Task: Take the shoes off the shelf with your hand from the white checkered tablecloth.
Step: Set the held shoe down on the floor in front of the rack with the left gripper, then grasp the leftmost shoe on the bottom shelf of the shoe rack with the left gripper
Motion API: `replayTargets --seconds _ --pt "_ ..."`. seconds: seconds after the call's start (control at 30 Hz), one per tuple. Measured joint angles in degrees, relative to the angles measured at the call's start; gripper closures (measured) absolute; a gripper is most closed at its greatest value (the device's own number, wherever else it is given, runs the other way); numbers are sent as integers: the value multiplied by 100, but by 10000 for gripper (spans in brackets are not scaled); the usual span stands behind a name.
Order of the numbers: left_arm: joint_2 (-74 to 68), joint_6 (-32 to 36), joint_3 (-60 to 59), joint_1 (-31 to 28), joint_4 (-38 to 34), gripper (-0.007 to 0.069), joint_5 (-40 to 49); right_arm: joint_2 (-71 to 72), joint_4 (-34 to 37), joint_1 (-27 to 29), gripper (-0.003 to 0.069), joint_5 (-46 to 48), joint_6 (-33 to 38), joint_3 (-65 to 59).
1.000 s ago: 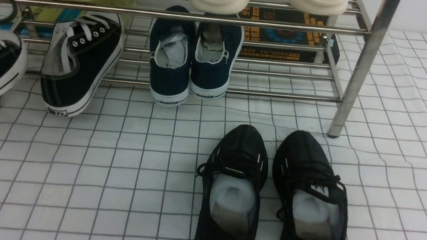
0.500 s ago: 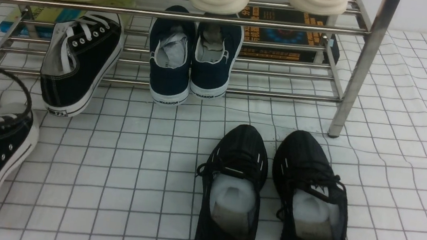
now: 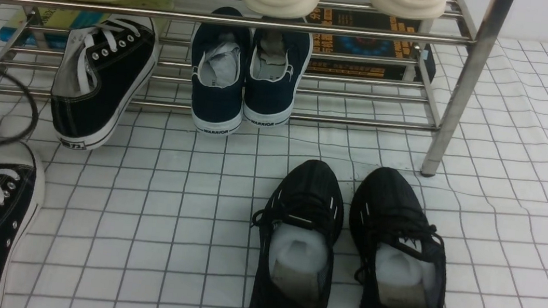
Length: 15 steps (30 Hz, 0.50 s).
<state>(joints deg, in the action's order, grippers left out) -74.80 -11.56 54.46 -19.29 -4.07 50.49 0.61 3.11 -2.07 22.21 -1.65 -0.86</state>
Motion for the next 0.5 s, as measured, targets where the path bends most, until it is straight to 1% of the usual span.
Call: replayTargets --seconds 0.03,0.07,0.1,0.13,0.2,0.23,0.27,0.3,0.33,0.5 --pt "-20 54 216 0 -203 192 30 0 0 0 420 0 0 0" --pt "-72 217 504 33 -575 170 107 0 0 0 420 0 0 0" --pt "-82 217 504 43 -622 168 116 0 0 0 420 0 0 0" --pt "-180 433 792 167 -910 157 133 0 0 0 420 0 0 0" --pt "-373 598 1087 470 -1131 152 125 0 0 0 420 0 0 0" --pt "-544 664 1274 678 -1172 151 84 0 0 0 420 0 0 0" --pt "-544 664 1274 678 -1172 150 84 0 0 0 420 0 0 0" --pt "-811 702 1541 904 -1131 150 45 0 0 0 420 0 0 0" --pt "-992 702 1719 993 -1073 148 4 0 0 0 420 0 0 0" --pt "-1892 615 2530 1082 -941 147 -193 0 0 0 420 0 0 0"
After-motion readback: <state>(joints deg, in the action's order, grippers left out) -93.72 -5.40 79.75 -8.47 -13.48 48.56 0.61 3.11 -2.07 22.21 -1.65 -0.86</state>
